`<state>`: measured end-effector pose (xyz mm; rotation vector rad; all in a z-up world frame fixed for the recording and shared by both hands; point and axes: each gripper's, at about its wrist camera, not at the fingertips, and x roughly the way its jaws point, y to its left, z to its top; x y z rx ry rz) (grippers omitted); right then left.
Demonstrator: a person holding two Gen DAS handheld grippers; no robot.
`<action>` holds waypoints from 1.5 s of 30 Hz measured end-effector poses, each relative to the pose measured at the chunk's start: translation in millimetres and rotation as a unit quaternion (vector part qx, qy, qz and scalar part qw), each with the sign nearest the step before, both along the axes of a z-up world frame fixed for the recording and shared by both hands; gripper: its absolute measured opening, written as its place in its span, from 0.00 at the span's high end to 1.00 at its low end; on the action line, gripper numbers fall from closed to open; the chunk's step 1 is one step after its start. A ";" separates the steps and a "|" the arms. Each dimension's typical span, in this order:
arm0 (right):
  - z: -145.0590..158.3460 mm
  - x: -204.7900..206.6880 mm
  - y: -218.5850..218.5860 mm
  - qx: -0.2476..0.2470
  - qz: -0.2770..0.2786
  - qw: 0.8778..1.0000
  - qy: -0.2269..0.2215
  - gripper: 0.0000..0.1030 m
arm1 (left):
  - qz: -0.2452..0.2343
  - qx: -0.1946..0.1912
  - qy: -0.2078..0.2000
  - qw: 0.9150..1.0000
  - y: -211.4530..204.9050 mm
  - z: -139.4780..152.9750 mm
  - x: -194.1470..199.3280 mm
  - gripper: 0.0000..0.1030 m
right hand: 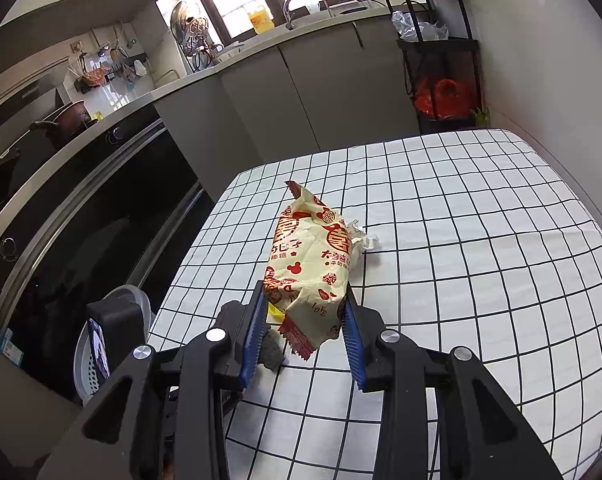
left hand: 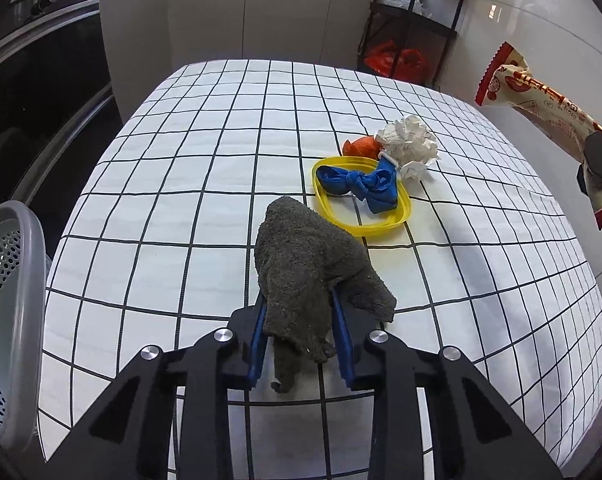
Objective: Collect trash
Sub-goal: 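Carry the wrapper and dark cloth over the grey basket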
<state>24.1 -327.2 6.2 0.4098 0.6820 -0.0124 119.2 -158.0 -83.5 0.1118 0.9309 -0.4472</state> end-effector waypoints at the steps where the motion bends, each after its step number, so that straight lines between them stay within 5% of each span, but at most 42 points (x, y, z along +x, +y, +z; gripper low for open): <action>1: 0.3 -0.1 0.3 0.000 0.000 1.000 -0.001 0.66 | 0.002 0.002 -0.005 1.000 1.6 2.5 -2.0 0.74; 23: 8.0 24.6 71.5 -0.009 0.054 0.998 -0.017 0.66 | 0.092 0.017 -0.134 0.987 118.2 100.6 -36.2 0.75; 45: -16.9 89.5 266.9 -0.016 0.207 0.978 0.005 0.66 | 0.239 0.052 -0.116 0.963 288.1 90.4 -18.7 0.75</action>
